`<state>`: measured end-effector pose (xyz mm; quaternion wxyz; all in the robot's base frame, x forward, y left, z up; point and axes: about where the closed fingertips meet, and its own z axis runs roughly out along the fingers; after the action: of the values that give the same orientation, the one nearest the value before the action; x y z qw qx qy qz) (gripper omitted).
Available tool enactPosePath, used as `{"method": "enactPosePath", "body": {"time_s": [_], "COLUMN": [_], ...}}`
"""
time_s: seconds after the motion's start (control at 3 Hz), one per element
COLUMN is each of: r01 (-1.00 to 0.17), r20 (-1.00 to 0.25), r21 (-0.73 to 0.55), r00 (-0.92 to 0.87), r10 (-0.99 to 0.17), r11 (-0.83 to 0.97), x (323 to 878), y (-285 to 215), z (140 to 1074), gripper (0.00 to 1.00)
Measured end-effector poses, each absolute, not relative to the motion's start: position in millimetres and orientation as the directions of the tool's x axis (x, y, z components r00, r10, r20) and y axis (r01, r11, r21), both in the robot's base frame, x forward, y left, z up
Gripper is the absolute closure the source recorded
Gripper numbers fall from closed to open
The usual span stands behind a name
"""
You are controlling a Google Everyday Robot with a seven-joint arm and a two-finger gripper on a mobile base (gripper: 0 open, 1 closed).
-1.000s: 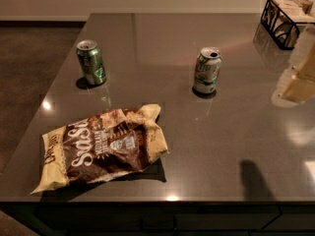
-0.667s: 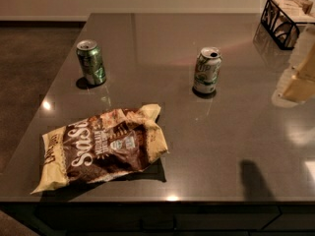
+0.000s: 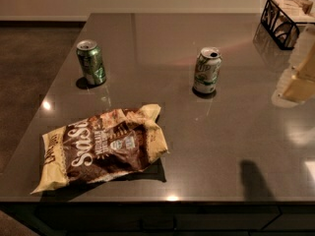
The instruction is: Move green can near 7up can
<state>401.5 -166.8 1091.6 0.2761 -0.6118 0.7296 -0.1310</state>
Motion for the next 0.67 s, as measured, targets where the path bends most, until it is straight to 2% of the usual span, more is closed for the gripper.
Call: {"method": "enactPosePath", "body": {"time_s": [0.33, 0.67], "r01": [-0.831, -0.860], "r20": [-0.294, -0.433], "r21": [-0.514, -0.461], "r00": [-0.061, 0.002], "r10": [-0.954, -0.901], "r11": [0.212, 0.219], "x": [431.5, 486.5], "y": [-125.3, -71.2], "z": [1070.1, 1033.8], "gripper": [0.00, 0.00]}}
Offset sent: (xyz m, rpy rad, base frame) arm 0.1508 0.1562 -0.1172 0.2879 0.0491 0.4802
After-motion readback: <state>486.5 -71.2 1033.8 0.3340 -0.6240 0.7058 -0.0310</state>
